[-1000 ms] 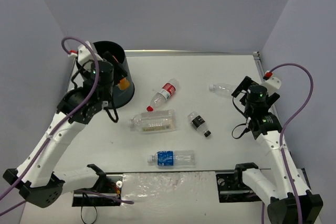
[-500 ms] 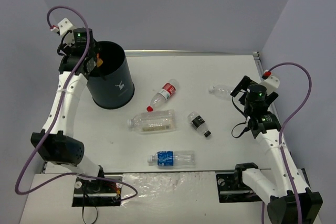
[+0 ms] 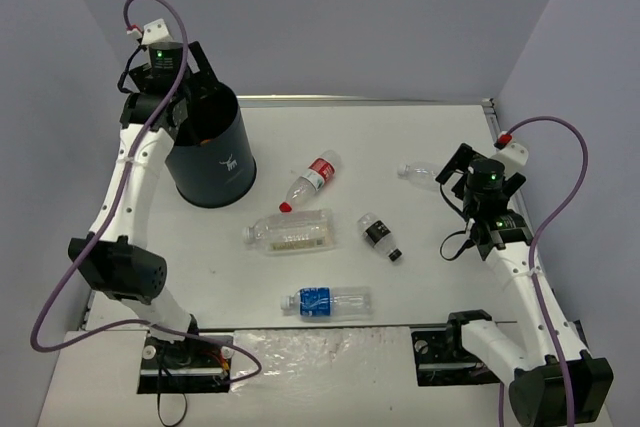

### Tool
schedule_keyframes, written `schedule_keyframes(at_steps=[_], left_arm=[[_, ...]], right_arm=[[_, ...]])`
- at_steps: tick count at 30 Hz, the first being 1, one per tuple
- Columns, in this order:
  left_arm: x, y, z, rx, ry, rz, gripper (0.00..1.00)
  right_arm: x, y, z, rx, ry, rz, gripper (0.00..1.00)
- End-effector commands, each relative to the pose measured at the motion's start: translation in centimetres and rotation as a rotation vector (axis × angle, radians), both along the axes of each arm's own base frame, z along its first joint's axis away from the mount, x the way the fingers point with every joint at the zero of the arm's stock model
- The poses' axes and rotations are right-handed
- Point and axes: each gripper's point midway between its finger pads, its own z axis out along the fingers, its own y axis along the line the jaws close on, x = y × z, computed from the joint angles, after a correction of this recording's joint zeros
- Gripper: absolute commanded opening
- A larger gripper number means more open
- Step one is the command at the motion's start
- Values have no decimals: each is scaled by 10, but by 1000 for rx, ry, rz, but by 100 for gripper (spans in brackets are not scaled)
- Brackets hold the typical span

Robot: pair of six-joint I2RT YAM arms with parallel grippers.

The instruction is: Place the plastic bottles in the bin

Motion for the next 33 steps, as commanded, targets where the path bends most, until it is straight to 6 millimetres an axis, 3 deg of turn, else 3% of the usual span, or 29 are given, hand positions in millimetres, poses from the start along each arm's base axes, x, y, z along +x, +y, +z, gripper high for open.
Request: schedule_keyframes(at_steps=[1,7,10,12,14,15,19,20,21,27,33], left_arm=[[-42,-53,93,99,-259,-218,97],[-62,-152,83,218,-270,-600,97],[-60,-202,50,201,-189,-837,97],[-54,-223,35,201,-156,-941,97],[-41,-244,-4,210,-61,-1048,97],[-43,-246,-14,209,-26,-1069,97],[-32,-272,-83,279,182,-1180,97],[-27,-280,-112,295,251,-1202,97],[-24,-285,-127,306,288,-1216,97],[-13,-296,-172,332,377,-1239,97],[-9,-297,-212,346,455,-1236,97]], right_arm=[[12,4,19,14,-75,8,100],[12,6,22,27,-90,20,100],[11,11,28,29,-107,54,100],[8,14,35,30,-132,76,100],[5,17,39,32,-148,99,100],[4,17,40,32,-151,102,100],[-3,18,49,37,-190,112,100],[-4,17,50,36,-193,107,100],[-4,16,50,34,-193,102,100],[-1,15,44,25,-170,94,100],[12,20,55,54,-196,101,100]])
